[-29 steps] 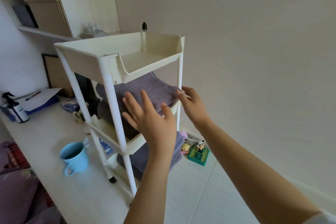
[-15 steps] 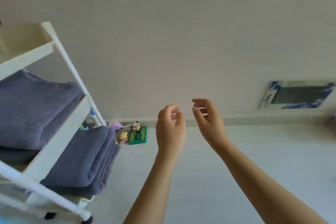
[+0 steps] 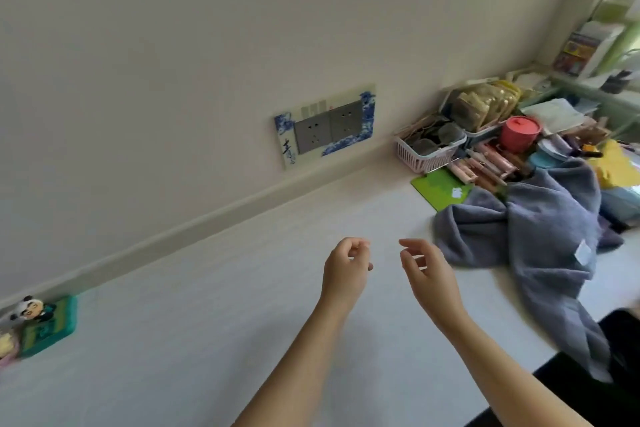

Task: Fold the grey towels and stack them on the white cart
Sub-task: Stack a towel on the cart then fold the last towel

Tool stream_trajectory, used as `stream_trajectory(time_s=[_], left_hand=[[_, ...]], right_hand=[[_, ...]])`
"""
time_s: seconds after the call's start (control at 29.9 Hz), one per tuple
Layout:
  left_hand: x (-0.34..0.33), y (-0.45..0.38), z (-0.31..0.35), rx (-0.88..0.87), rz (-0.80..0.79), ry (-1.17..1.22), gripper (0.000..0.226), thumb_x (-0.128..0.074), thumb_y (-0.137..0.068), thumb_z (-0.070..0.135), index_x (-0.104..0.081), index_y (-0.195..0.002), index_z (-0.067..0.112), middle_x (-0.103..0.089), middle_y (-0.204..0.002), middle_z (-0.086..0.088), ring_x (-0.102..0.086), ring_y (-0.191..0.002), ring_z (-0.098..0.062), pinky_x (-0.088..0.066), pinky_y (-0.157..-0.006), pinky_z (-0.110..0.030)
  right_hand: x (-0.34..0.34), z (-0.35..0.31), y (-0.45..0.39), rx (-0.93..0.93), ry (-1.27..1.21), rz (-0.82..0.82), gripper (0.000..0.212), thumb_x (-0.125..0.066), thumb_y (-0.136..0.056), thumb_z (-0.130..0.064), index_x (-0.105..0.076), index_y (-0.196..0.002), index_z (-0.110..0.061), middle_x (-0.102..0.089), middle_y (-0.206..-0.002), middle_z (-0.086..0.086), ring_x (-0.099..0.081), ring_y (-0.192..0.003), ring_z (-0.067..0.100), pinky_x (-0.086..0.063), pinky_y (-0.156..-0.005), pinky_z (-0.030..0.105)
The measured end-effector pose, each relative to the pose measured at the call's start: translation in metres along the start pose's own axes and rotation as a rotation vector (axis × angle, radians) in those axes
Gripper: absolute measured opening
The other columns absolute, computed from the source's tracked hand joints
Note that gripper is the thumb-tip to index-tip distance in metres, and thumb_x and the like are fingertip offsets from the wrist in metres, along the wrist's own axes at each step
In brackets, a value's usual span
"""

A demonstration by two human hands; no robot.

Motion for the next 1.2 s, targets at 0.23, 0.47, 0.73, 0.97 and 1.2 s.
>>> stream_trajectory(time_s=[0.23, 0.47, 0.73, 0.97, 1.2], left_hand=[[-0.111, -0.039, -0.013, 0.175, -0.160, -0.002, 0.016, -0.045, -0.094, 0.020, -0.058, -0.089, 0.013, -0.059, -0.080, 0.001, -0.060, -0.066, -0.014, -0.045, -0.068, -0.027], [-0.191, -0.067, -0.019, 0.338, -0.255, 0.063, 0.021, -0.047, -0.096, 0.027, -0.057, -0.112, 0.019, -0.054, -0.100, 0.003, -0.053, -0.096, -0.018, -0.048, -0.071, -0.029], [-0.219, -0.083, -0.019, 0.355, -0.174, 0.215, 0.020, -0.051, -0.094, 0.022, -0.065, -0.104, 0.013, -0.066, -0.106, -0.001, -0.059, -0.099, -0.015, -0.049, -0.083, -0.027], [-0.176, -0.085, -0.007, 0.168, 0.062, 0.289, 0.012, -0.062, -0.090, 0.018, -0.066, -0.095, 0.008, -0.067, -0.092, -0.003, -0.059, -0.086, -0.013, -0.047, -0.076, -0.021], [-0.098, -0.069, 0.005, 0.044, 0.236, 0.450, 0.015, -0.064, -0.087, 0.007, -0.064, -0.079, 0.019, -0.066, -0.083, 0.004, -0.060, -0.078, -0.006, -0.046, -0.072, -0.016]], right_hand=[[0.083, 0.094, -0.021, -0.184, 0.111, 0.153, 0.019, -0.057, -0.091, -0.014, -0.062, -0.109, -0.013, -0.054, -0.106, 0.002, -0.057, -0.078, 0.010, -0.044, -0.073, 0.023], [0.143, 0.151, -0.040, -0.310, 0.189, 0.365, 0.037, -0.064, -0.086, -0.012, -0.059, -0.122, -0.009, -0.043, -0.126, 0.018, -0.045, -0.116, 0.030, -0.032, -0.106, 0.036], [0.161, 0.175, -0.064, -0.462, 0.208, 0.347, 0.047, -0.059, -0.090, -0.029, -0.048, -0.136, -0.029, -0.026, -0.142, 0.026, -0.032, -0.128, 0.038, -0.016, -0.111, 0.035], [0.148, 0.169, -0.062, -0.342, 0.160, 0.283, 0.052, -0.071, -0.082, -0.022, -0.052, -0.130, -0.016, -0.051, -0.104, 0.018, -0.048, -0.097, 0.023, -0.036, -0.095, 0.027], [0.119, 0.116, -0.044, -0.142, 0.178, 0.319, 0.017, -0.075, -0.079, -0.021, -0.067, -0.090, -0.011, -0.056, -0.084, 0.004, -0.051, -0.080, 0.018, -0.030, -0.072, 0.012]])
Point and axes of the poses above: each hand's wrist, its own y-axis away from the middle knuckle, its own x-axis out of the back of the hand, z = x × y, the point moved 5 cm from there along -y, towards the middle knuckle
